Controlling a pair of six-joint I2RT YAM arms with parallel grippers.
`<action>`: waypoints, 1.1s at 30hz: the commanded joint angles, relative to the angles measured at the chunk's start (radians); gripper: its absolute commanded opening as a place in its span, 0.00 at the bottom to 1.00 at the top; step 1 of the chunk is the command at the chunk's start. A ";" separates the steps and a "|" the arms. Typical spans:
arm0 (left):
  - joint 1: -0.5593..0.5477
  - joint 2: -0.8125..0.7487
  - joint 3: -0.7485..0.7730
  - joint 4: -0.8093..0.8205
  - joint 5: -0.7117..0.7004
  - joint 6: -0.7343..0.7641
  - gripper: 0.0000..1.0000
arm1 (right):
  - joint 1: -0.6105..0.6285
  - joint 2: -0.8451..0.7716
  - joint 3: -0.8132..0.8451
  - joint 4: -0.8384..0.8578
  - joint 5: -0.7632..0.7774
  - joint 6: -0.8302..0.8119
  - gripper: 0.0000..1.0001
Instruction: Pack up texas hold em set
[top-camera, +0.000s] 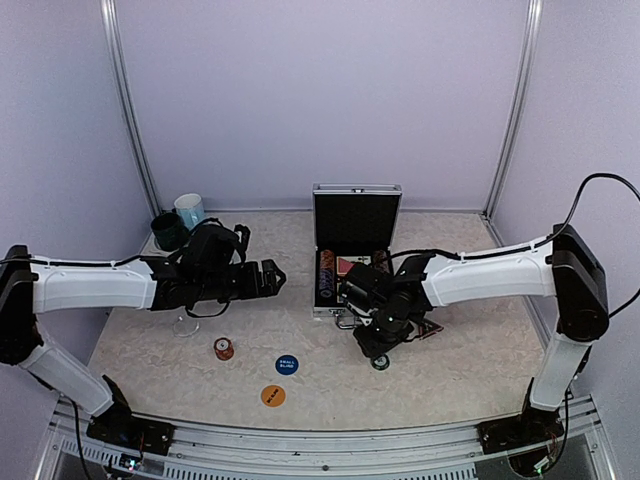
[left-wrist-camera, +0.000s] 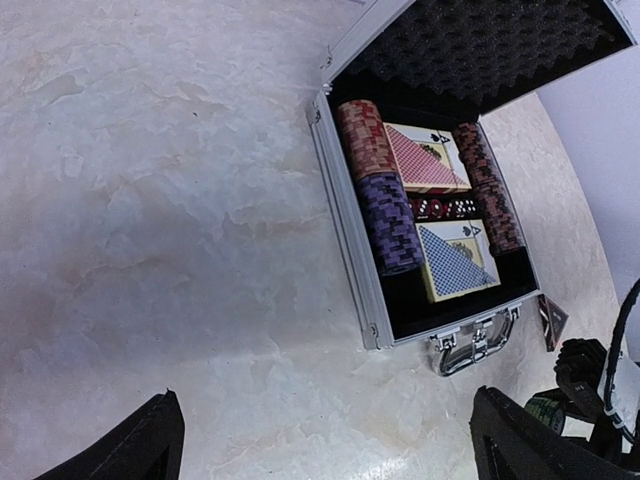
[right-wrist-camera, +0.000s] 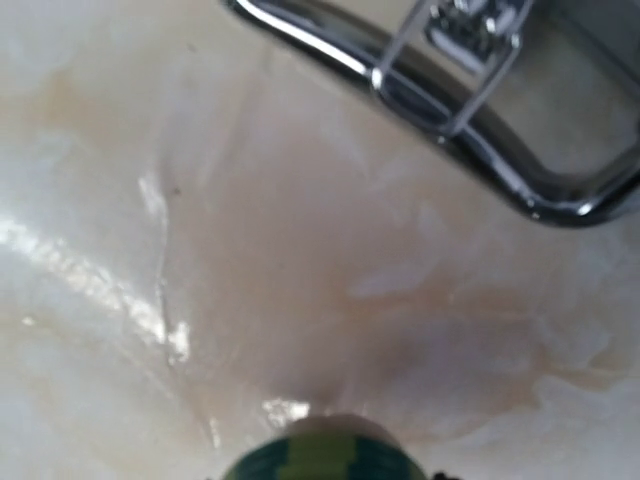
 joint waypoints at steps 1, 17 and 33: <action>0.001 0.027 -0.015 0.045 0.072 -0.030 0.99 | -0.009 -0.041 0.049 -0.057 0.007 -0.048 0.00; -0.061 0.191 -0.046 0.368 0.406 -0.183 0.99 | -0.009 -0.167 0.042 -0.131 -0.077 -0.178 0.00; -0.156 0.408 0.040 0.612 0.602 -0.292 0.99 | 0.003 -0.178 0.027 -0.143 -0.181 -0.234 0.00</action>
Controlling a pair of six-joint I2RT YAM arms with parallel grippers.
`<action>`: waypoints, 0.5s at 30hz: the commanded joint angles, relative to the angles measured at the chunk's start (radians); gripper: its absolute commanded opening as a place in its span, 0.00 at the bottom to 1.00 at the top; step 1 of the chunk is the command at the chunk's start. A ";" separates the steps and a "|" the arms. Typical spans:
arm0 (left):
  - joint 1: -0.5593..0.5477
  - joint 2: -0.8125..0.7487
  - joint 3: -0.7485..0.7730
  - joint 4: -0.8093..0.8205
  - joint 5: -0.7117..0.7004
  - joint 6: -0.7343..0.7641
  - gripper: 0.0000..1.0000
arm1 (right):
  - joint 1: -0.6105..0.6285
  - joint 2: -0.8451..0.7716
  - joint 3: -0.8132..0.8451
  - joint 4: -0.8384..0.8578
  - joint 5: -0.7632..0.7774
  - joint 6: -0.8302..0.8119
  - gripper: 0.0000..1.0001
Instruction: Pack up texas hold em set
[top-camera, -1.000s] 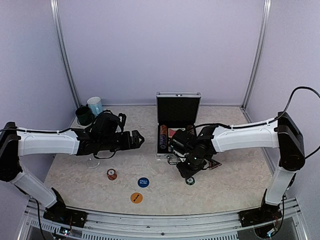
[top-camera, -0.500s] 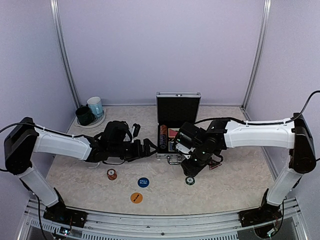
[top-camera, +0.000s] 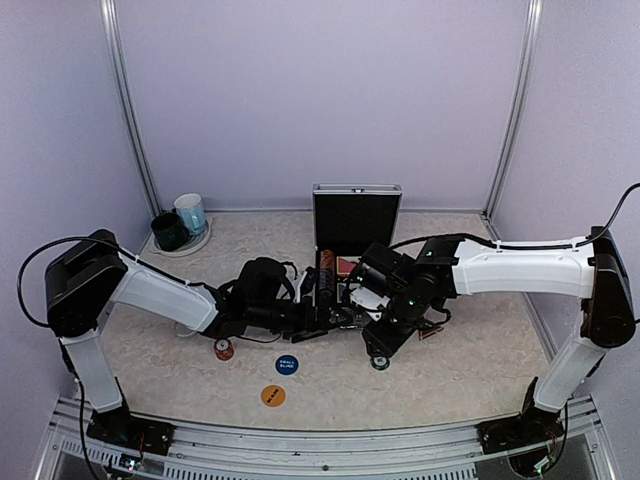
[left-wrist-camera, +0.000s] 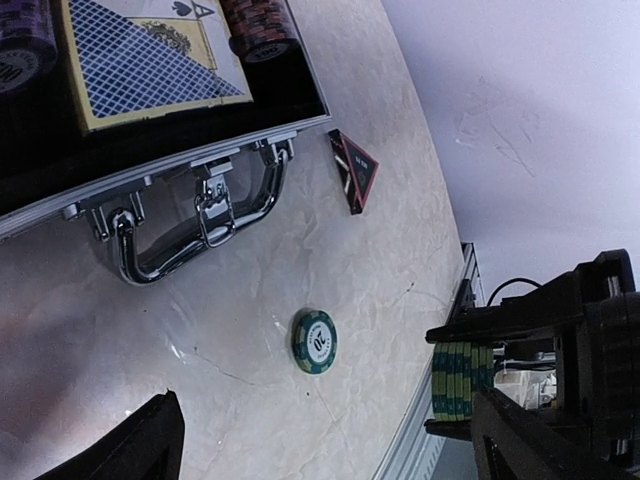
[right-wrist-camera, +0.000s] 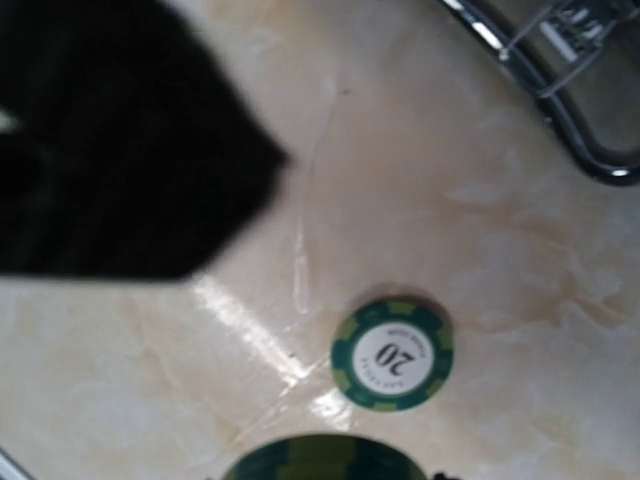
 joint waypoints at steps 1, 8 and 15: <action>-0.009 0.045 0.018 0.135 0.085 -0.046 0.99 | 0.004 -0.030 -0.006 -0.010 -0.047 -0.030 0.00; -0.024 0.107 0.021 0.265 0.154 -0.090 0.99 | 0.014 -0.030 -0.006 -0.005 -0.052 -0.052 0.00; -0.026 0.168 0.013 0.407 0.219 -0.150 0.99 | 0.016 -0.030 -0.009 -0.002 -0.061 -0.059 0.00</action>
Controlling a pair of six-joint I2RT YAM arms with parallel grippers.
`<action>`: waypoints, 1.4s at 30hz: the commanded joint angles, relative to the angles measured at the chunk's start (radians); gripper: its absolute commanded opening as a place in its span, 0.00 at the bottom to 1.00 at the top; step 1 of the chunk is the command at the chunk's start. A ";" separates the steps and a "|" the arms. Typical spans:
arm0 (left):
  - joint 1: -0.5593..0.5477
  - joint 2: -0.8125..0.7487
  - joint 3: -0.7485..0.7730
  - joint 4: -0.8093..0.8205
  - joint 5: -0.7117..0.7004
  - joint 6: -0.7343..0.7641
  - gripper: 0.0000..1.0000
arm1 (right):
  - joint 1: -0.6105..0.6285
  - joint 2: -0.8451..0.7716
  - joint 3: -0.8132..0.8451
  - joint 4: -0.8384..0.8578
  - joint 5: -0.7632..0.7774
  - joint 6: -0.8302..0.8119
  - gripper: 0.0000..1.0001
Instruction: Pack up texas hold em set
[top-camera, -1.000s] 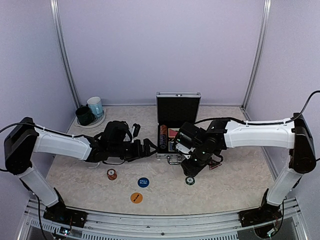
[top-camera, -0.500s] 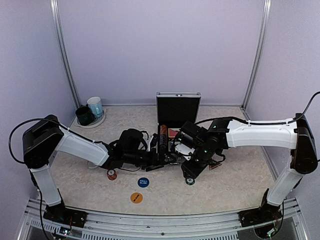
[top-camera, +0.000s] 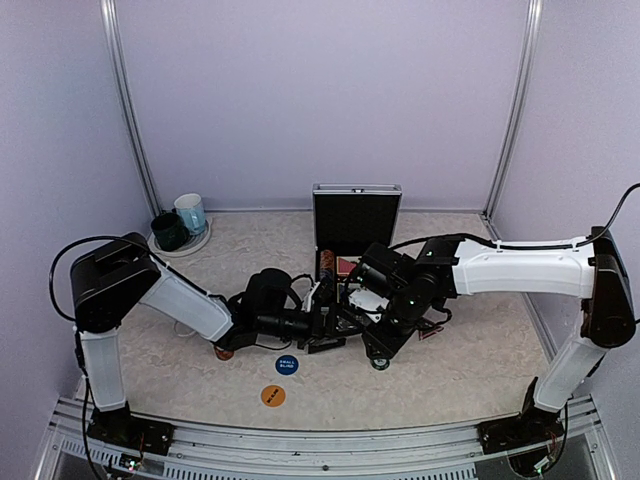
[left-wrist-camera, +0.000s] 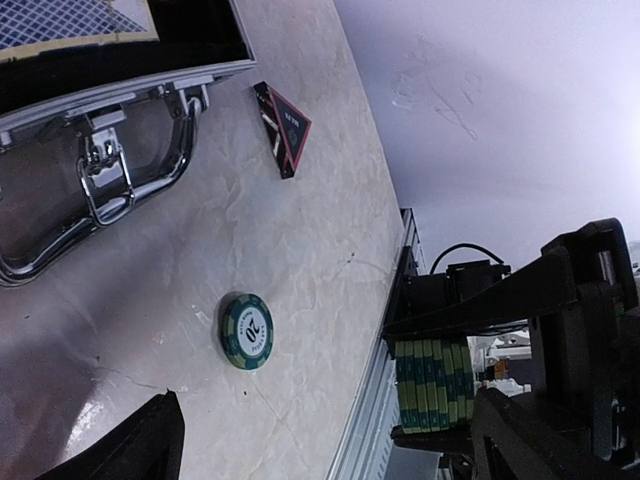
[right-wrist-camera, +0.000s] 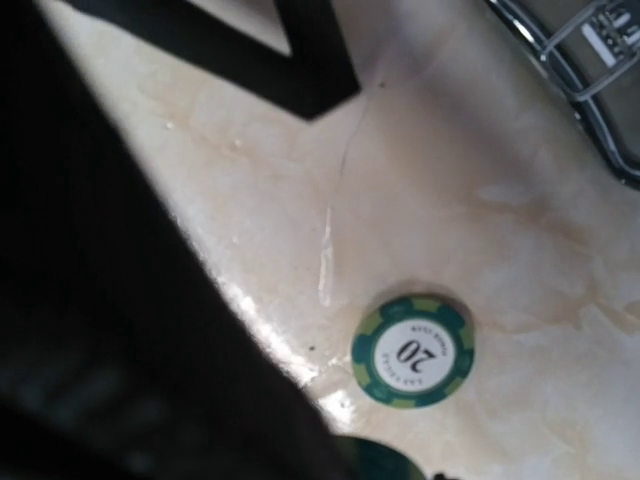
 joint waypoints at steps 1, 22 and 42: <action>-0.006 0.028 0.012 0.146 0.057 -0.044 0.99 | 0.013 -0.028 -0.012 0.002 -0.023 -0.023 0.00; -0.033 0.127 0.107 0.195 0.157 -0.077 0.96 | 0.027 -0.029 -0.007 0.009 -0.021 -0.026 0.00; -0.020 0.204 0.087 0.360 0.200 -0.202 0.93 | 0.051 -0.068 -0.049 0.013 -0.011 -0.091 0.00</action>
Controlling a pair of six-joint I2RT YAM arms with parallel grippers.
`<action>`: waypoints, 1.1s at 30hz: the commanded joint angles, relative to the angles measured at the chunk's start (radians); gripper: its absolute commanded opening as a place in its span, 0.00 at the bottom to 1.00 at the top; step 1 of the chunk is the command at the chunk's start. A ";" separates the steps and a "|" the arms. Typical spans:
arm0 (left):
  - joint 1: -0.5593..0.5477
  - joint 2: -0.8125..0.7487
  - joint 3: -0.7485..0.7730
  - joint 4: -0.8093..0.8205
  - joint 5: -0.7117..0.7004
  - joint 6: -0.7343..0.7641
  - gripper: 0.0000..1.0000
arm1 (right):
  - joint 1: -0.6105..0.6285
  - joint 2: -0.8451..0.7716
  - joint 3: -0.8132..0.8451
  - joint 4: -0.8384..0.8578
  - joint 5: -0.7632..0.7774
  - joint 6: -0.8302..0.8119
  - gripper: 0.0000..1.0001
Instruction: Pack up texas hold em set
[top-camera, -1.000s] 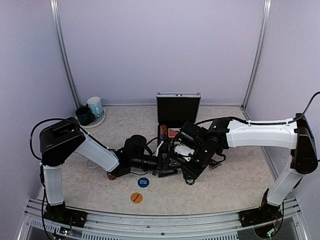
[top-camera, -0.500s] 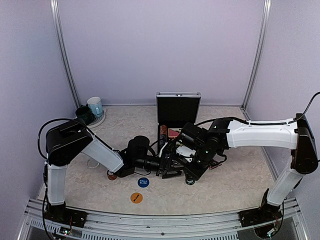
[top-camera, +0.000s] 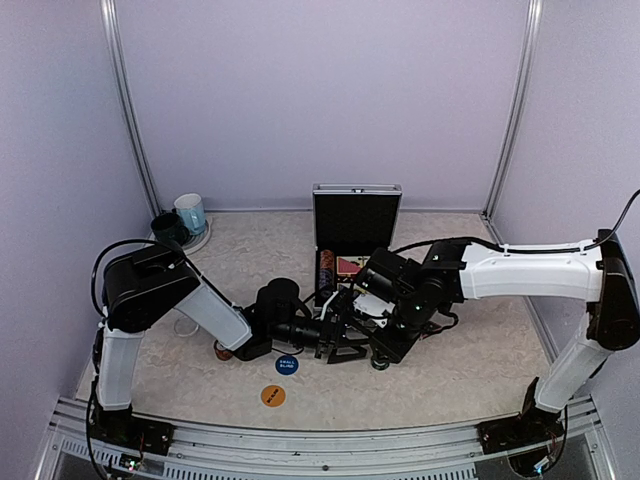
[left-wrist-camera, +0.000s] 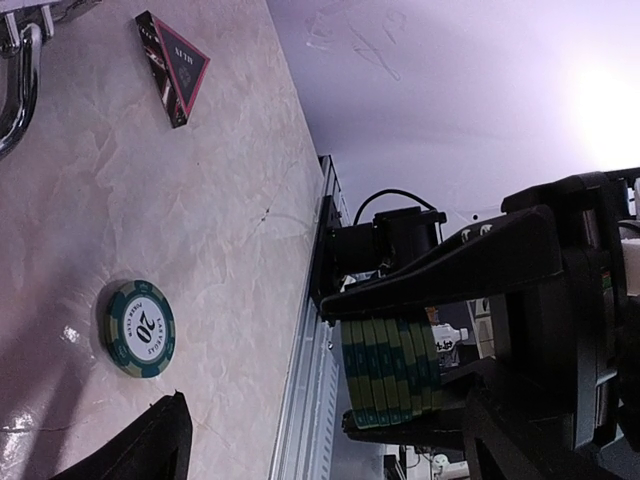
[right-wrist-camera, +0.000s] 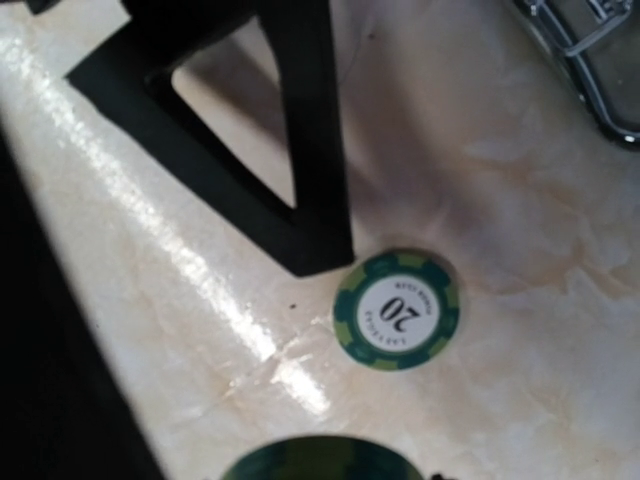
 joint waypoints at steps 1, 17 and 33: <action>0.005 0.013 0.018 0.043 -0.013 -0.032 0.93 | 0.034 -0.027 -0.011 0.031 -0.041 -0.067 0.00; 0.008 0.026 0.055 0.061 0.017 -0.054 0.94 | 0.072 0.006 -0.027 0.030 -0.045 -0.102 0.00; 0.019 -0.014 -0.070 0.221 -0.027 -0.159 0.94 | 0.072 -0.035 -0.026 0.046 0.028 -0.061 0.00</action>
